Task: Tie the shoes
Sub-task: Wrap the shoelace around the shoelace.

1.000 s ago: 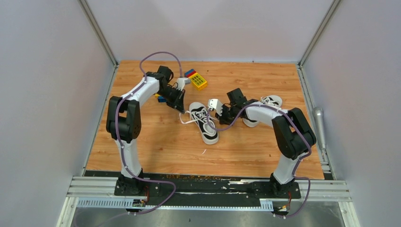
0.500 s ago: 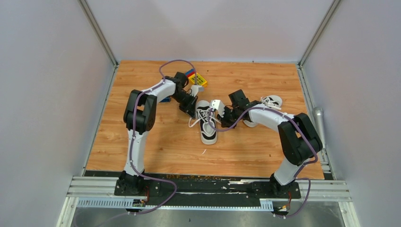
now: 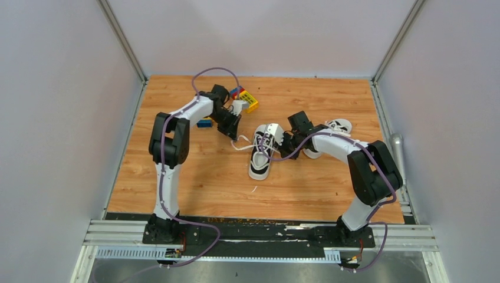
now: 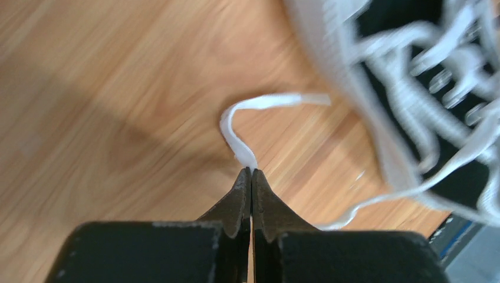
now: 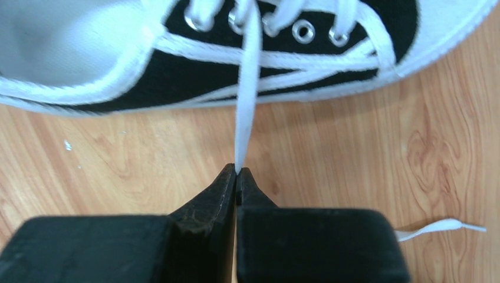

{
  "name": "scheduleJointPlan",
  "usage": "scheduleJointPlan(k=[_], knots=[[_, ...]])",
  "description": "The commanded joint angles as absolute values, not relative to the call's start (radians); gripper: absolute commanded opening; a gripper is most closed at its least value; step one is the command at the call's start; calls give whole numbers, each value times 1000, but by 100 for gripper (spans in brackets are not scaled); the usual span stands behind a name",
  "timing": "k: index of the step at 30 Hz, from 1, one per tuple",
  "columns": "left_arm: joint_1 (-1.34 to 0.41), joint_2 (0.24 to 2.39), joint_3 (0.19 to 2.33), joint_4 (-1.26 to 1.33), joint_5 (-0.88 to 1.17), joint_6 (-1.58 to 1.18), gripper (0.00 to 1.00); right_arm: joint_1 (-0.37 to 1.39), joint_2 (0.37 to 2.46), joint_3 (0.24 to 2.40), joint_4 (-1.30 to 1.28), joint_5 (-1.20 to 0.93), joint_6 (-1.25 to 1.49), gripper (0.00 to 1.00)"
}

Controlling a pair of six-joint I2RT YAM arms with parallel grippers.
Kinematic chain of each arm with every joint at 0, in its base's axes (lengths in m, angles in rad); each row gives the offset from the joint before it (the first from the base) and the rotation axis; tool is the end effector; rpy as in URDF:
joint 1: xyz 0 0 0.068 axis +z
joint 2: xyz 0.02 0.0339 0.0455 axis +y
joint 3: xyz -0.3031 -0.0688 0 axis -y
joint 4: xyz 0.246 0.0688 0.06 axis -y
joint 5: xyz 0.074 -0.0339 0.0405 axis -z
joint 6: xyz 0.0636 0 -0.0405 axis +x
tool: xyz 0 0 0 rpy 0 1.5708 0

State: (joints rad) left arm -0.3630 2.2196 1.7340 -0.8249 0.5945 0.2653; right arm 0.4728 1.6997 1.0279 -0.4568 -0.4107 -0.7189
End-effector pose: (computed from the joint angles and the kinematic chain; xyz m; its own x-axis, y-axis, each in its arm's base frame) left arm 0.4373 -0.2042 0.1708 -0.7593 0.5208 -0.3903 0.6508 0.6080 -0.4548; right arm 0.2960 0.1799 0.1884 -0.2304 -0.7960 -0.5597 -0.9586 0.2847 -0.0103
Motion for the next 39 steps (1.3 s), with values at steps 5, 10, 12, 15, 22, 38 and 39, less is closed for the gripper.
scheduleJointPlan(k=[5,10,12,15,22,38,39], knots=[[-134,1979,1678,-923,385,460,0,411,1694,1044,-472,-364,-746,0],[-113,1916,1561,-915,344,467,0,396,1733,1051,-472,-364,-755,0],[-113,1899,1519,-898,325,461,0,389,1748,1057,-472,-364,-755,0],[-112,1883,1497,-877,346,442,0,385,1759,1073,-478,-386,-760,0],[-168,1914,1576,-860,610,299,0,388,1679,1234,-562,-605,-764,33],[-186,1896,1507,-740,784,-92,0,622,1914,1550,-542,-698,-841,47],[-186,1896,1506,-737,785,-98,0,629,1929,1562,-540,-695,-851,47]])
